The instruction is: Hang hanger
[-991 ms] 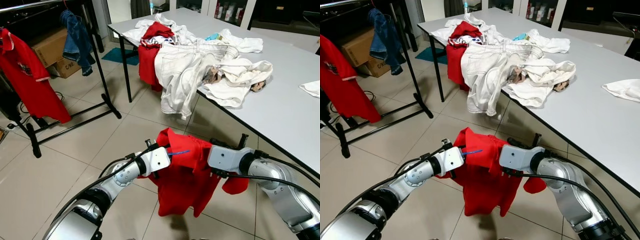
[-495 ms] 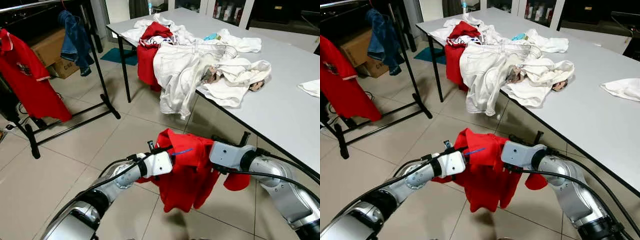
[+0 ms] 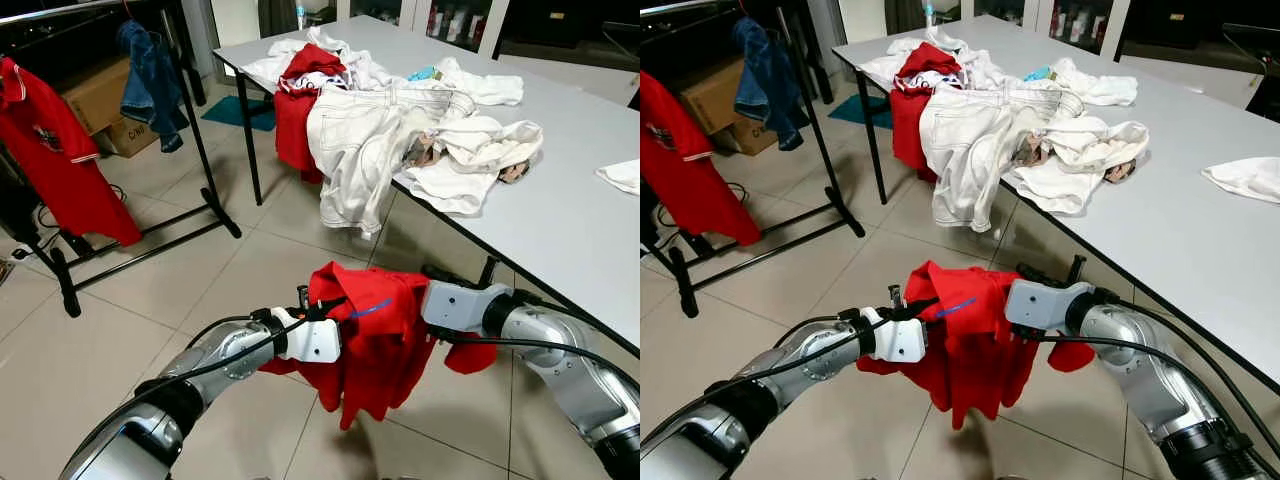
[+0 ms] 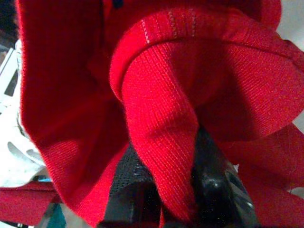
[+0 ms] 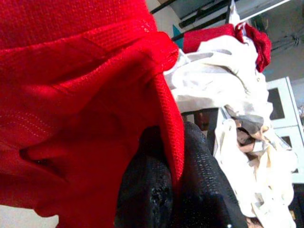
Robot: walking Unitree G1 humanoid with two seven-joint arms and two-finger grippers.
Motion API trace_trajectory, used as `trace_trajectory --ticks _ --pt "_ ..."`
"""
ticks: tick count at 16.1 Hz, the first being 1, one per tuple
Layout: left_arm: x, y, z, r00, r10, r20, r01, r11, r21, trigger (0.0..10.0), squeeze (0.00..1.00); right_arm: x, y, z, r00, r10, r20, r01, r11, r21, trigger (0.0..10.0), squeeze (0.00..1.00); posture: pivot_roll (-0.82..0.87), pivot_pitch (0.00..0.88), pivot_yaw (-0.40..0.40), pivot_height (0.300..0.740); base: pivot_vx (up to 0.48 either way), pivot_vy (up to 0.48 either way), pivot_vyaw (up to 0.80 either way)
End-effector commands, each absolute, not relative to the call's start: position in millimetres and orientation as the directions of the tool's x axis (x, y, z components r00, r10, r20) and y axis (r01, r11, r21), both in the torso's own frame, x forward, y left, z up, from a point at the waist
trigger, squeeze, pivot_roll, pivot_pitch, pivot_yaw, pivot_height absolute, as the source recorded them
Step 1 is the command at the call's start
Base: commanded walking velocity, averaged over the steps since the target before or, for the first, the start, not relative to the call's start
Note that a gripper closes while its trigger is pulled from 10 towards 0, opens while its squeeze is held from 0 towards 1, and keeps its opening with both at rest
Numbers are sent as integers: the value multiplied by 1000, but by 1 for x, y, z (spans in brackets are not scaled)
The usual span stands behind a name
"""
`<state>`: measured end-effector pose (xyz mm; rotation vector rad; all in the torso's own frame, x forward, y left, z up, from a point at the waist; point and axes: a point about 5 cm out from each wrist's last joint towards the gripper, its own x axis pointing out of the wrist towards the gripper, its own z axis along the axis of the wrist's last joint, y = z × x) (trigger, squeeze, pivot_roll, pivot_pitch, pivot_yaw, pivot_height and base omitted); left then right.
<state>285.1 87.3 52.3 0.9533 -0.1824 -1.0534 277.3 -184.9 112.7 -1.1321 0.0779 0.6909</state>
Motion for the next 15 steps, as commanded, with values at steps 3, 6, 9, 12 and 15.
trace_trajectory --ticks 3,6,9,12,15 --pt "272 83 47 455 -826 -333 677 78 732 10000 0 285 -187 126 819 476 -321 -482 265 -835 0 0 -131 0 45 740 0 0 0" --pt "268 86 44 446 -826 -344 706 89 702 10000 0 286 -188 125 818 479 -318 -478 260 -839 0 0 -126 0 44 740 0 0 0" --pt "266 89 42 502 -816 -285 783 290 551 10000 1000 288 -187 125 817 487 -308 -474 263 -840 0 0 -120 0 42 740 0 0 0" --pt "262 93 38 519 -810 -275 811 365 456 10000 1000 287 -183 123 811 499 -304 -477 264 -838 0 0 -115 0 39 740 0 0 0" --pt "259 93 39 498 -823 -272 832 366 417 10000 1000 287 -184 123 810 504 -301 -476 263 -839 0 0 -117 0 37 740 0 0 0"
